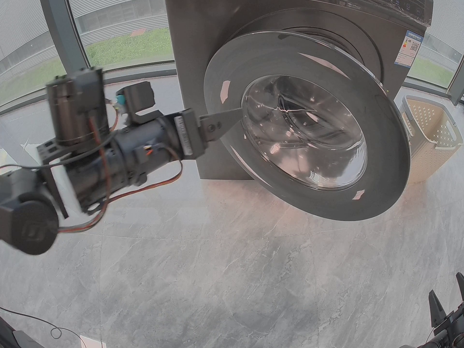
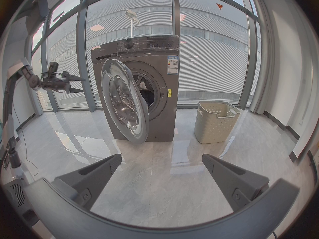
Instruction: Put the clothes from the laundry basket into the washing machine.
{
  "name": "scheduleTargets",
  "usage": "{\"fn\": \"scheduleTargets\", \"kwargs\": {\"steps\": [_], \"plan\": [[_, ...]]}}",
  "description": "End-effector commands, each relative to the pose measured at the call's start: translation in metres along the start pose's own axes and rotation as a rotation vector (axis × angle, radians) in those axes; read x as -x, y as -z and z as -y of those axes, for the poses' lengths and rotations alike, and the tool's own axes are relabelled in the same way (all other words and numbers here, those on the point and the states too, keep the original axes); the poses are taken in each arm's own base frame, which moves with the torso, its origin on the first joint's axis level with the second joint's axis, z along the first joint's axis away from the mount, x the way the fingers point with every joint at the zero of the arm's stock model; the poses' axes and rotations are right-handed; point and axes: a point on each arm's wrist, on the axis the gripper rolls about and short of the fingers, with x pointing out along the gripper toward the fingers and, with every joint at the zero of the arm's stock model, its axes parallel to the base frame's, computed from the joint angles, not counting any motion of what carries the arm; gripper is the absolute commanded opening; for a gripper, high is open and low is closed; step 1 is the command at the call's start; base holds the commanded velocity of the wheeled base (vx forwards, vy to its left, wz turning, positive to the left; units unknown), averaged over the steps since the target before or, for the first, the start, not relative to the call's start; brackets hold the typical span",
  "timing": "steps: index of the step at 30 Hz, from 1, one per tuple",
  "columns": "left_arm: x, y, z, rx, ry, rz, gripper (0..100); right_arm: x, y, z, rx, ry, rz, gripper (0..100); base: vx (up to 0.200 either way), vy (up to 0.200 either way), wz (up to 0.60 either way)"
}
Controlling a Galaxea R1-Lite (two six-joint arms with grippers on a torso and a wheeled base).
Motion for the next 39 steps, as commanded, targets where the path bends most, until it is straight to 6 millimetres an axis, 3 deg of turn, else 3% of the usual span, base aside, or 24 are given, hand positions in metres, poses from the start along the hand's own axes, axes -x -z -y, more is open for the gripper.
{"fn": "scheduleTargets", "kwargs": {"steps": [1,5,8,18,24,30,35,39], "plan": [[0.183,0.004,0.002,-0.080,0.028,-0.013,100,0.000,0.005,0.000,0.000,-0.001,0.000,100,0.000,0.000,0.00],[0.234,0.024,-0.005,-0.126,0.010,0.013,100,0.000,0.005,0.000,0.000,0.000,0.000,100,0.000,0.000,0.00],[0.258,0.042,-0.013,-0.155,-0.056,0.049,100,0.000,0.005,0.000,0.000,-0.001,0.000,100,0.000,0.000,0.00],[0.308,0.071,-0.015,-0.198,-0.232,0.237,100,0.000,0.005,0.000,0.000,0.000,0.000,100,0.000,0.000,0.00],[0.325,0.091,-0.012,-0.207,-0.381,0.262,100,0.000,0.005,0.000,0.000,-0.001,0.002,100,0.000,0.000,0.00],[0.327,0.109,-0.013,-0.244,-0.497,0.219,100,0.000,0.005,0.000,0.000,0.000,0.000,100,0.000,0.000,0.00],[0.323,0.173,-0.035,-0.329,-0.608,0.102,100,0.000,0.005,0.000,0.000,-0.001,0.000,100,0.000,0.000,0.00],[0.322,0.178,-0.039,-0.294,-0.652,0.093,100,0.000,0.005,0.000,-0.001,0.000,0.000,100,0.000,0.000,0.00]]}}
